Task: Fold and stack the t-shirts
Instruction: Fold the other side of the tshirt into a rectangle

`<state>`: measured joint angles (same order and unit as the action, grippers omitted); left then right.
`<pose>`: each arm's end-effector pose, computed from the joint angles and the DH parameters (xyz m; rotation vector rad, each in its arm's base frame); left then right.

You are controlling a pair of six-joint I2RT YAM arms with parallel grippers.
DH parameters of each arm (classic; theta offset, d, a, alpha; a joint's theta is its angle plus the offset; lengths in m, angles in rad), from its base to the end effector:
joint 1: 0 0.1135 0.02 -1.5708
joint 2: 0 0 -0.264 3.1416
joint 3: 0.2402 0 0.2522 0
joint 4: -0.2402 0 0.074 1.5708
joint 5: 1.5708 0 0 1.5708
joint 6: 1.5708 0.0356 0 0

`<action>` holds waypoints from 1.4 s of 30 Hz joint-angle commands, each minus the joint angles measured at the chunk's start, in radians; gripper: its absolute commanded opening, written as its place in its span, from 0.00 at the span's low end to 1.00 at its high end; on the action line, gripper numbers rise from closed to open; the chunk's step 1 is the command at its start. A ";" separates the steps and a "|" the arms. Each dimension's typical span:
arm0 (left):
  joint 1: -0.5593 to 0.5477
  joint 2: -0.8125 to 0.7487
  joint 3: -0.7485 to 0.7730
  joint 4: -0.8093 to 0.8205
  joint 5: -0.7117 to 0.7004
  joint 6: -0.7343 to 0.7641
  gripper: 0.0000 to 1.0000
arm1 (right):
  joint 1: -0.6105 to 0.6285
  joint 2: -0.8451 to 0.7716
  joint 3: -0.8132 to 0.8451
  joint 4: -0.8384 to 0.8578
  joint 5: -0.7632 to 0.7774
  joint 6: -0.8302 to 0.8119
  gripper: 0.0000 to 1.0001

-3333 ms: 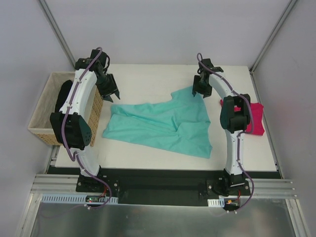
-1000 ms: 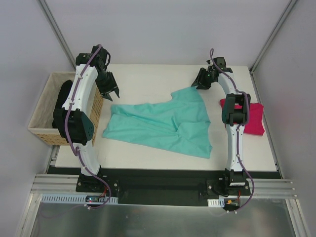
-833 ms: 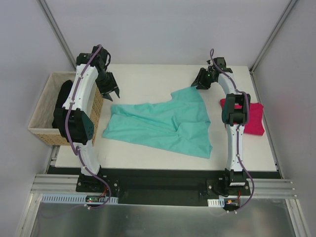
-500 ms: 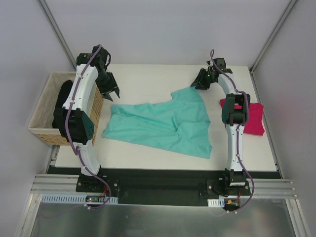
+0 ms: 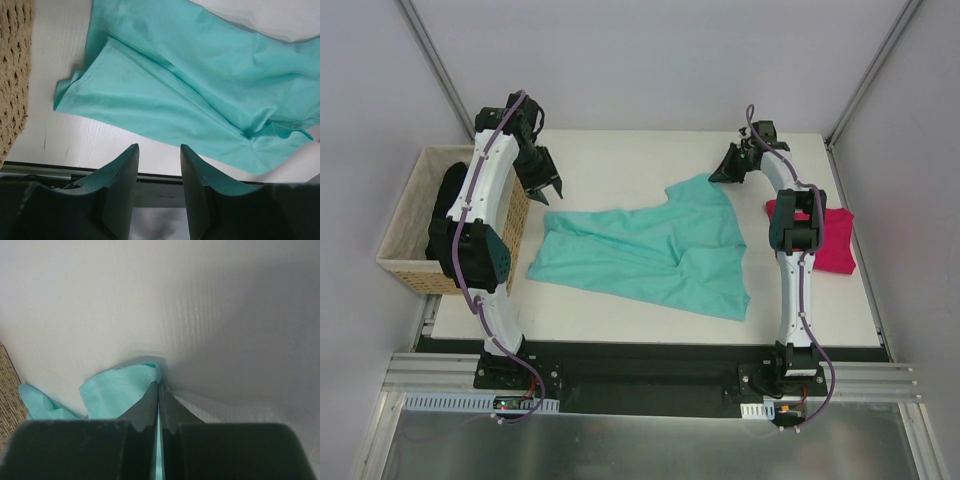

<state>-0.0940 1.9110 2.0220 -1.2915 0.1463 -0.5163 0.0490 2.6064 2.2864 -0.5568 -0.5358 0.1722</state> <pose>0.3843 -0.0414 0.3481 -0.5454 2.7373 -0.3608 0.5638 0.0458 0.1476 -0.0904 2.4192 0.7534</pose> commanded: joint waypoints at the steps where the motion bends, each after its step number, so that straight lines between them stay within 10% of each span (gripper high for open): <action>1: 0.007 0.000 0.023 -0.035 -0.022 -0.021 0.39 | -0.011 -0.052 -0.027 0.006 0.013 0.010 0.01; 42: 0.022 0.318 0.185 0.112 0.068 0.015 0.40 | 0.025 -0.490 -0.179 -0.091 0.137 -0.224 0.01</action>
<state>-0.0895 2.2147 2.1456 -1.1824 0.1860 -0.5083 0.0654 2.2070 2.0846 -0.6270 -0.4213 -0.0040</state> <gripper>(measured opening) 0.401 0.015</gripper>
